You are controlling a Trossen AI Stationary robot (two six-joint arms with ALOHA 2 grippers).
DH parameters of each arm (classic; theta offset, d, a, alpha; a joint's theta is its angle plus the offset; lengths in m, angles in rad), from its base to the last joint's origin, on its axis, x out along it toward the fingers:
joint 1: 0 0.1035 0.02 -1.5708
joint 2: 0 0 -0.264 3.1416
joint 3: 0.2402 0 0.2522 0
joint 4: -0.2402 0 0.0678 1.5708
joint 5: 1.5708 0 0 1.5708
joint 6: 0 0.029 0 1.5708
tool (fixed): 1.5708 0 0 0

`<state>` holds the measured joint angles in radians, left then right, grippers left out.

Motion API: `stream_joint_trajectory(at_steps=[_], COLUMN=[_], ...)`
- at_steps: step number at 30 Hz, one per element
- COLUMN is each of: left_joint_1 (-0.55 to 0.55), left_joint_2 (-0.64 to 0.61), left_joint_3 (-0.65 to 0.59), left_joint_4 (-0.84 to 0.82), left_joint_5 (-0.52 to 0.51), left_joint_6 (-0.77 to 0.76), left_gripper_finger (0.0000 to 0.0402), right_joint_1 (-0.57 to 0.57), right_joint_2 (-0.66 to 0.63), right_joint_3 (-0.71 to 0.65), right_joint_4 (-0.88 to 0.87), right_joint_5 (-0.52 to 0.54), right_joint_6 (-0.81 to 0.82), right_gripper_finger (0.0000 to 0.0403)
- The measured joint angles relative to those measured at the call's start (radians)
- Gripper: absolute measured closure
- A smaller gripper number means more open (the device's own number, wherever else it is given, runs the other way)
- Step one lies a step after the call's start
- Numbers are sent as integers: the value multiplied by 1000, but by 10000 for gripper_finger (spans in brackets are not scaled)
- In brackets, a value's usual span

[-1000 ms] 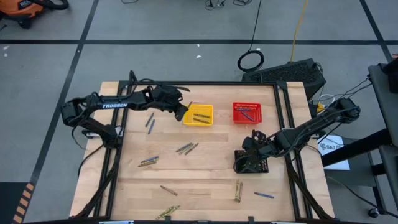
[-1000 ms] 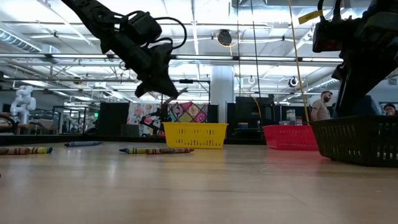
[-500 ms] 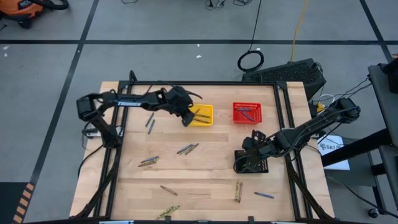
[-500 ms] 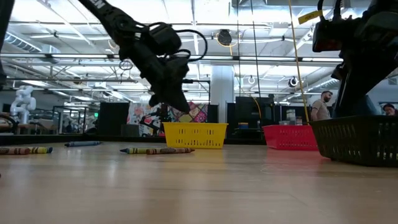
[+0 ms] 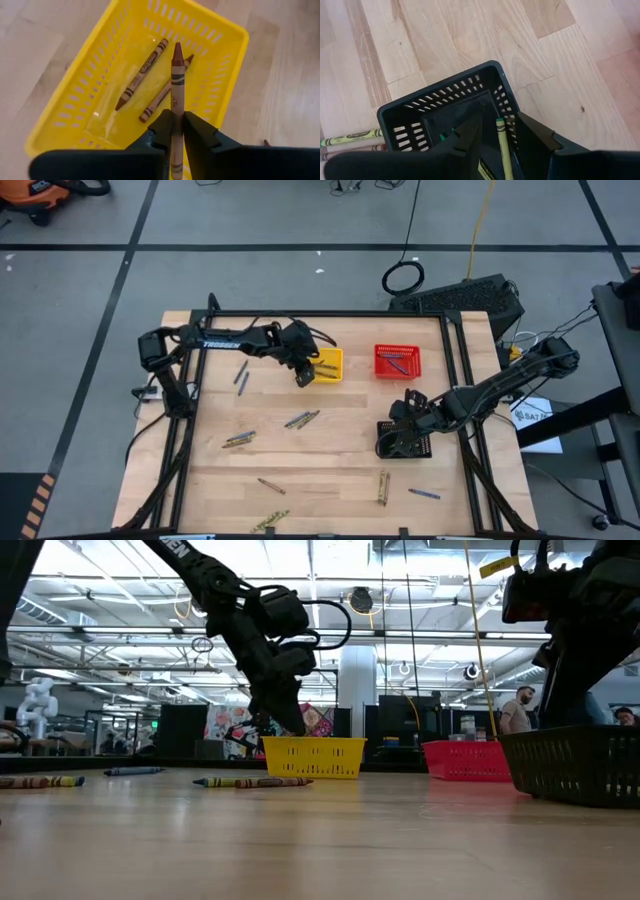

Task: Sort crayons
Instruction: Put the brown crayon into the yellow bin, then put the blue crayon into the red bin

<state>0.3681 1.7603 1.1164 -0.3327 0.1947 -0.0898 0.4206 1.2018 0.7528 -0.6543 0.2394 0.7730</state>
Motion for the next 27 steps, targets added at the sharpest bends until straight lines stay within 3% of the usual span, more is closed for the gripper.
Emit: stream_joint_trajectory(at_steps=[6, 12, 18, 27], left_joint_1=[-2, -4, -25, -118], left_joint_2=[0, -16, -103, -288], left_joint_3=[0, -2, -2, -2], left_joint_4=[-1, -55, -190, -366], left_joint_5=[0, 1, 1, -1], left_joint_6=[0, 0, 44, 44], left_gripper_finger=[323, 315, 315, 315], right_joint_1=[0, 0, 0, 0], right_joint_2=[0, 0, 0, 0], right_joint_3=[0, 0, 0, 0], right_joint_4=[0, 0, 13, 209], right_joint_5=[1, 0, 1, 48], right_joint_6=[0, 0, -25, -113], right_gripper_finger=[298, 298, 298, 298])
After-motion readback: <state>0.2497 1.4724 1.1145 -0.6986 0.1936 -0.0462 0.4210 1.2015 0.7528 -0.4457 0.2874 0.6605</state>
